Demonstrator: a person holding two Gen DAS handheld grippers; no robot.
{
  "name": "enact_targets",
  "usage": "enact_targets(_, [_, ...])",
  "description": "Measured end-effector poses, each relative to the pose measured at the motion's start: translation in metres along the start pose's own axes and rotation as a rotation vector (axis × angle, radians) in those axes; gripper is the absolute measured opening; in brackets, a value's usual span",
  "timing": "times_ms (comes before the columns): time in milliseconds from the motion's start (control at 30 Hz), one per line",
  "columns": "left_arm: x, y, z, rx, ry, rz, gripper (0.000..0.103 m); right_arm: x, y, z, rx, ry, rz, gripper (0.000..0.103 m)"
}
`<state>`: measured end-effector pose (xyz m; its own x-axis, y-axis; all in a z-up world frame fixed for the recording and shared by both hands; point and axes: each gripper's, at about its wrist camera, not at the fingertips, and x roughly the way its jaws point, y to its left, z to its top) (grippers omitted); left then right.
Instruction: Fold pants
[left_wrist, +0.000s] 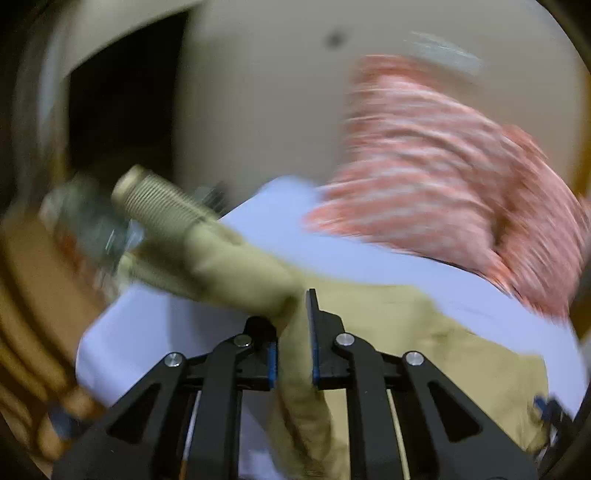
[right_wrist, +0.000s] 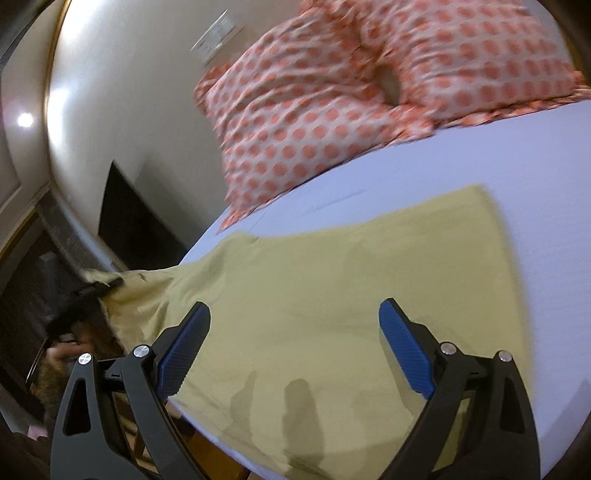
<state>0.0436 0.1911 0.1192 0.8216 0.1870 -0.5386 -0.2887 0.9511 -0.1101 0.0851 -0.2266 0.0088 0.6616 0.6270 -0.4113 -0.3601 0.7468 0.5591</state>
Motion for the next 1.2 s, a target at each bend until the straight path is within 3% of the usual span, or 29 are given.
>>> enact_targets(133, [-0.03,-0.135,-0.011,0.359,-0.089,-0.219,0.015,-0.041,-0.035,0.015,0.078,-0.116,-0.085,0.095])
enact_targets(167, [-0.036,-0.174,-0.027,0.459,-0.09,-0.308,0.017,-0.05,-0.043,0.018,0.096,-0.14,-0.104,0.095])
enact_targets(233, [-0.038,-0.223,-0.062,0.596,-0.051,-0.413,0.017,-0.073,-0.063,0.023,0.145,-0.202,-0.155,0.095])
enact_targets(333, [-0.031,-0.272,-0.126,0.814,0.006,-0.482,0.018,-0.096,-0.087,0.027,0.21,-0.246,-0.21,0.095])
enact_targets(400, [-0.02,-0.288,-0.161,0.905,0.086,-0.508,0.021,-0.1,-0.097,0.028,0.24,-0.23,-0.212,0.095])
enact_targets(433, [-0.016,-0.291,-0.171,0.923,0.095,-0.491,0.021,-0.098,-0.101,0.03,0.245,-0.214,-0.205,0.095])
enact_targets(500, [-0.02,-0.29,-0.18,0.961,0.034,-0.444,0.026,-0.083,-0.102,0.036,0.241,-0.146,-0.187,0.095])
enact_targets(533, [-0.024,-0.287,-0.18,0.966,0.031,-0.447,0.028,-0.076,-0.1,0.038,0.229,-0.118,-0.182,0.095])
enact_targets(667, [-0.055,-0.263,-0.166,0.94,0.015,-0.567,0.06,-0.031,-0.09,0.047,0.156,0.041,-0.178,0.082])
enact_targets(700, [-0.065,-0.251,-0.157,0.902,0.02,-0.632,0.068,-0.022,-0.087,0.049,0.143,0.068,-0.186,0.078])
enact_targets(767, [-0.066,-0.234,-0.133,0.813,0.051,-0.688,0.072,-0.012,-0.083,0.05,0.114,0.096,-0.201,0.075])
enact_targets(833, [-0.053,-0.202,-0.106,0.649,0.084,-0.659,0.078,-0.006,-0.077,0.05,0.082,0.124,-0.214,0.065])
enact_targets(867, [-0.039,-0.187,-0.092,0.568,0.099,-0.614,0.081,0.0,-0.075,0.05,0.082,0.16,-0.172,0.054])
enact_targets(933, [0.005,-0.15,-0.062,0.382,0.176,-0.497,0.081,0.0,-0.07,0.049,0.048,0.171,-0.17,0.054])
enact_targets(1000, [0.051,-0.124,-0.047,0.254,0.284,-0.47,0.081,-0.003,-0.074,0.048,0.059,0.167,-0.16,0.054])
enact_targets(1100, [0.096,-0.115,-0.047,0.198,0.426,-0.474,0.081,-0.006,-0.085,0.048,0.119,0.149,-0.11,0.053])
enact_targets(1200, [0.11,-0.117,-0.056,0.18,0.516,-0.548,0.08,-0.006,-0.086,0.048,0.121,0.169,-0.053,0.05])
